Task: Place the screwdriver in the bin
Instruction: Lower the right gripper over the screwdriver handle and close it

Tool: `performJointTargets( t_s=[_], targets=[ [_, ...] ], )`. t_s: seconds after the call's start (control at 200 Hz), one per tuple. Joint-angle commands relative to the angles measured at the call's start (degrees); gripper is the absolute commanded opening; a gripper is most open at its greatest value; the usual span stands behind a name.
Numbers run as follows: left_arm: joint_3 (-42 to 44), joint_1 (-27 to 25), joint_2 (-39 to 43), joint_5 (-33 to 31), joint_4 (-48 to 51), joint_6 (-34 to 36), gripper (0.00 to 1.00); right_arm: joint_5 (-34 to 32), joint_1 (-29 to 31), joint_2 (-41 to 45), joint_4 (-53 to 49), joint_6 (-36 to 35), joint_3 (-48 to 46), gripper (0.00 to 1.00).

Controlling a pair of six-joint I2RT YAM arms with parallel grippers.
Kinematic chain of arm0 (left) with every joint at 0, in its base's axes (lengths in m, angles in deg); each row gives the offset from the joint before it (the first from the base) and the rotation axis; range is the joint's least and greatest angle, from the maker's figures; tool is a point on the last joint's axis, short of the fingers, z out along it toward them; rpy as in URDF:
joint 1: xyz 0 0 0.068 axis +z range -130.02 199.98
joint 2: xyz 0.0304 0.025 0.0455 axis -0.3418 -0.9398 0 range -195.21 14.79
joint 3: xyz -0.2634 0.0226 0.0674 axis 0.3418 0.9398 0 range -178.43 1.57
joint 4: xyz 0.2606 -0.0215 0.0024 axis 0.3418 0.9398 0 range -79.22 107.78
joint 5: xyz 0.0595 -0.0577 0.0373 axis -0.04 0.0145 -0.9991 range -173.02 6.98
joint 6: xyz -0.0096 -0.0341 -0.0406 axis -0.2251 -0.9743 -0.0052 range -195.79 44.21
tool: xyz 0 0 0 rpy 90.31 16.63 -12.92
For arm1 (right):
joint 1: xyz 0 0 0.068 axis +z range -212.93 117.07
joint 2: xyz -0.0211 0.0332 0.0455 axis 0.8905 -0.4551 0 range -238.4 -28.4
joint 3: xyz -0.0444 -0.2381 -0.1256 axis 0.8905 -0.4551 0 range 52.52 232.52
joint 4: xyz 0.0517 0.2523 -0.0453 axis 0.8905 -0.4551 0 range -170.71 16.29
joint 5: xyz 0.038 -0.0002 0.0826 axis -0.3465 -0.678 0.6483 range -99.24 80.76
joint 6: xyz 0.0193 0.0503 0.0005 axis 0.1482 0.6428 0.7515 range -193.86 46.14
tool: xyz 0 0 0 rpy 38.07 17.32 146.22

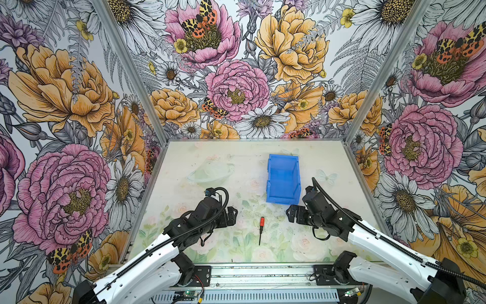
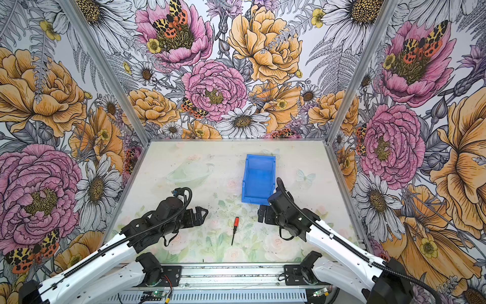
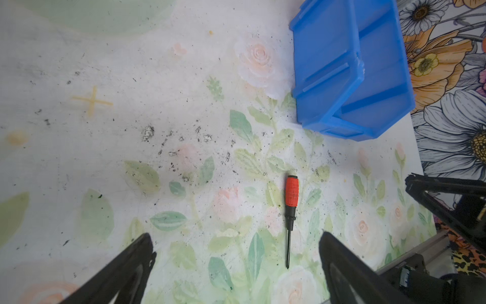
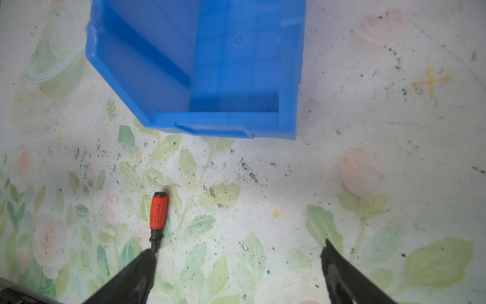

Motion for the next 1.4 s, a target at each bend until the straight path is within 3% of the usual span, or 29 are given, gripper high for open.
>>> performJointTargets(
  t_s=[0.0, 0.165, 0.375, 1.081, 1.266, 1.396],
  targets=[
    [2.84, -0.61, 4.53, 1.58, 0.42, -2.66, 0.99, -8.32, 5.73, -2.29, -1.62, 8.52, 1.28, 0.98],
    [5.98, -1.03, 11.1, 2.08, 1.51, -2.65, 0.99, -15.58, 15.04, -8.71, -1.72, 14.86, 5.65, 0.97],
    [6.44, -3.03, 12.3, 1.54, 1.39, -2.8, 0.99, -19.33, 19.92, -19.11, -1.53, 18.49, 11.66, 0.96],
    [7.75, -6.92, 15.71, -1.53, 2.88, -4.4, 0.99, -13.71, 20.79, -42.47, 2.45, 14.67, 23.93, 0.74],
    [7.68, -7.29, 16.33, -2.55, 3.5, -4.81, 0.99, -12.25, 20.62, -43.9, 5.53, 14.84, 21.53, 0.55],
    [7.77, -7.44, 16.42, -2.86, 3.67, -4.93, 0.99, -11.58, 20.38, -45.53, 6.63, 13.86, 21.61, 0.48]
  ],
)
